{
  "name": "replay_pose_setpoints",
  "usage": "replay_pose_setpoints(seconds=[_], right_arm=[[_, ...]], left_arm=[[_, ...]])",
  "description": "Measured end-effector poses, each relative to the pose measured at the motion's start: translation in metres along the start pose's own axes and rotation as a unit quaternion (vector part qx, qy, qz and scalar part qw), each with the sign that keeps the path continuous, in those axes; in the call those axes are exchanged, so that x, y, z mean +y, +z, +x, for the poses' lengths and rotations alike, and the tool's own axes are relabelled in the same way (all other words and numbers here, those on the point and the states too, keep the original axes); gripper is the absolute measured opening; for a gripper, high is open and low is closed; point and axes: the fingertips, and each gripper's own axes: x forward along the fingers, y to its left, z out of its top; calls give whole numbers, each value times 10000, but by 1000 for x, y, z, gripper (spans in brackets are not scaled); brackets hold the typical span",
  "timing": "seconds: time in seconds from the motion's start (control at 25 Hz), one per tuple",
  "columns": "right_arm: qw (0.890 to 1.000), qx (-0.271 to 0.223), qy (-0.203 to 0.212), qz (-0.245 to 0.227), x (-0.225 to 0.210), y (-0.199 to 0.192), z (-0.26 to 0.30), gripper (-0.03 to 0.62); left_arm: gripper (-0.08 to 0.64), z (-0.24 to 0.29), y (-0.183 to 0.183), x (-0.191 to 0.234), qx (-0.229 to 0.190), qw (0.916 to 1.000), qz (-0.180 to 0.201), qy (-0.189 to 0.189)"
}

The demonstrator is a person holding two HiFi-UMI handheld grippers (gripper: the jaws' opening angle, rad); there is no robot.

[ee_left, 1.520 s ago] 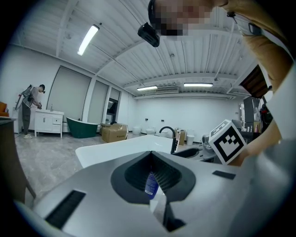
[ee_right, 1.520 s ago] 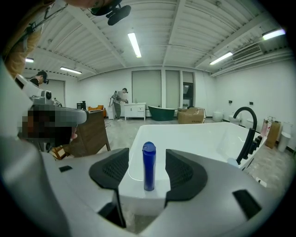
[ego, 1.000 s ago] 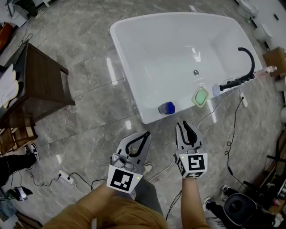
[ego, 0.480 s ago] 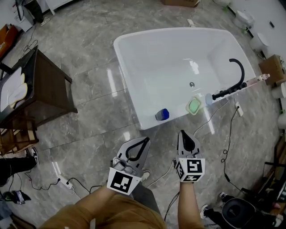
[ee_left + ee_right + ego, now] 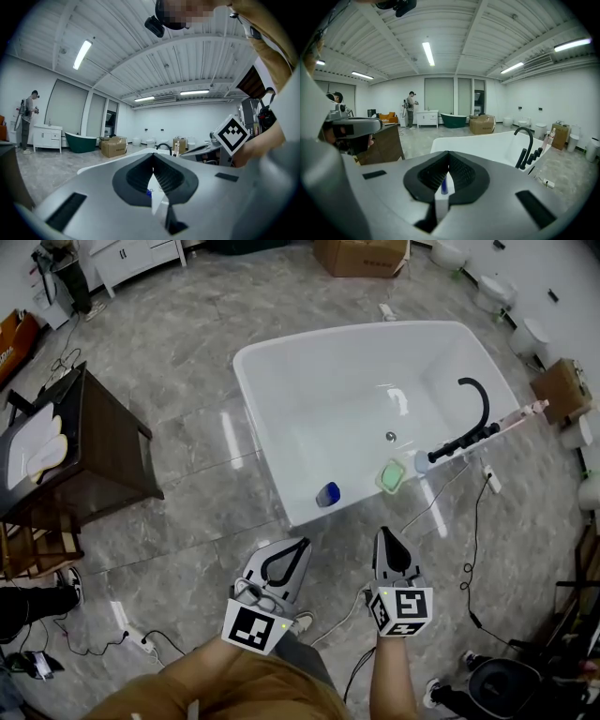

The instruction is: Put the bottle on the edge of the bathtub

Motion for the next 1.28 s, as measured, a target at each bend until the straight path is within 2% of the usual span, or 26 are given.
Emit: replay_pose_setpoints(seconds=[0.6, 0.8, 0.96, 1.08, 1.28], right_arm=[[9976, -661, -190, -86, -8, 73, -79, 5], [9971, -701, -234, -176, -13, 84, -101, 5], [9965, -764, -324, -100, -22, 88, -121, 5], [9961, -807, -348, -121, -25, 92, -139, 5], [9946, -942, -423, -139, -33, 103, -168, 5]], left_arm=[[5, -9, 52, -12, -283, 9988, 314, -256], [5, -13, 67, -15, -346, 9982, 387, -307], [5, -14, 77, -23, -371, 9984, 227, -349], [5, -17, 81, -27, -332, 9989, -26, -318], [5, -14, 93, -31, -366, 9987, -1, -341]])
